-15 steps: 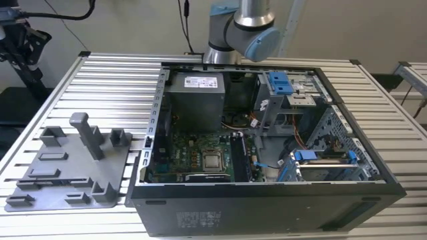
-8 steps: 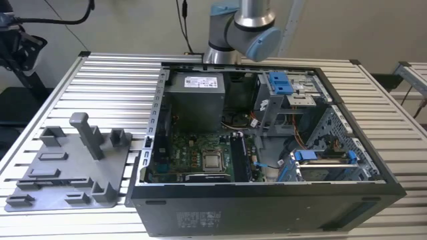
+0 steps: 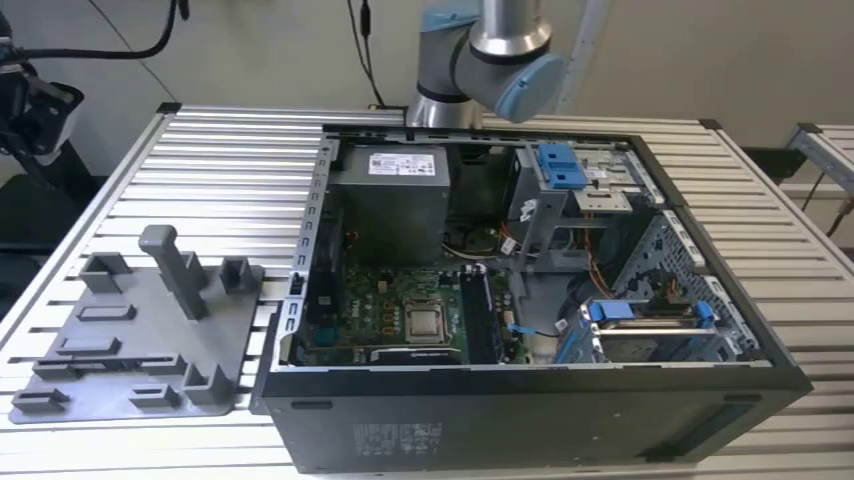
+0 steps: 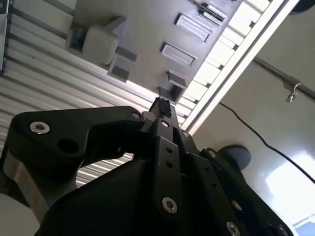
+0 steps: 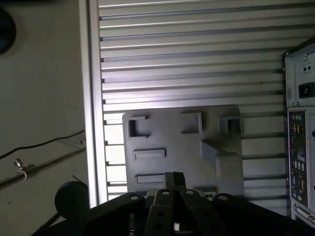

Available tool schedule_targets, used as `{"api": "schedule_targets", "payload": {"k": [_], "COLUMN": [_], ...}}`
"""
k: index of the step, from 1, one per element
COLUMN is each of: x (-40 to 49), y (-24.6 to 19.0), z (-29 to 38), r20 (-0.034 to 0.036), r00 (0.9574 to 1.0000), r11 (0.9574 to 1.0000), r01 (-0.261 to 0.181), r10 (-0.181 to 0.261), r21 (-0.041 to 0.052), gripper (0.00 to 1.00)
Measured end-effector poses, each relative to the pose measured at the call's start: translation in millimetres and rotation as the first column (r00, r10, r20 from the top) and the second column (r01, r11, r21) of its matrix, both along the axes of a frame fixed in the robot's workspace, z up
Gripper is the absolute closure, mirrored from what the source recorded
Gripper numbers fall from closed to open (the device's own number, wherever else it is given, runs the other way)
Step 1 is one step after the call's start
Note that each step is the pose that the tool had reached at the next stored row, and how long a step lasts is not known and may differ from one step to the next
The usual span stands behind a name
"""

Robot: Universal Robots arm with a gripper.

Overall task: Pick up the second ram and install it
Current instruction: 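Reach for the second ram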

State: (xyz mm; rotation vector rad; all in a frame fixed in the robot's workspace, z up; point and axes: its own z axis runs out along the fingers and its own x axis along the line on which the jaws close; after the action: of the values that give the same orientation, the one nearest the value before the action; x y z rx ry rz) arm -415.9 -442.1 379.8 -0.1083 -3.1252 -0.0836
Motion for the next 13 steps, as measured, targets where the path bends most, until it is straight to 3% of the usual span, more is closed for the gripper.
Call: {"api": "schedule_targets", "payload": {"k": [13], "x": [0.0], "y": [-31.2], "z": [-0.3], "r20": [0.0000], "r00": [1.0000], "r11": [1.0000], "r01": [0.000], "r10": [0.000], "r21": [0.0000], "gripper": [0.89]}}
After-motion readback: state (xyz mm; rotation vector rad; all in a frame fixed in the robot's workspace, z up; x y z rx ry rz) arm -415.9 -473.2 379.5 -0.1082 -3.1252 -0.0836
